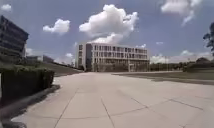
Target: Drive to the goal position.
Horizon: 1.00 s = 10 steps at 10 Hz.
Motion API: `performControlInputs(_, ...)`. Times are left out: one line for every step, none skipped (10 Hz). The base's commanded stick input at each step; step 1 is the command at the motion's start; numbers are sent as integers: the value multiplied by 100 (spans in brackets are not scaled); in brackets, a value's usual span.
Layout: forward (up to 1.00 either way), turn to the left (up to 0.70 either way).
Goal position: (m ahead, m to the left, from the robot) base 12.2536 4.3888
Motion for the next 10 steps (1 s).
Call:
performControlInputs(50, 0)
performControlInputs(50, 0)
performControlInputs(50, 0)
performControlInputs(50, 0)
performControlInputs(50, 0)
performControlInputs(50, 0)
performControlInputs(50, 0)
performControlInputs(50, 0)
performControlInputs(50, 0)
performControlInputs(50, 0)
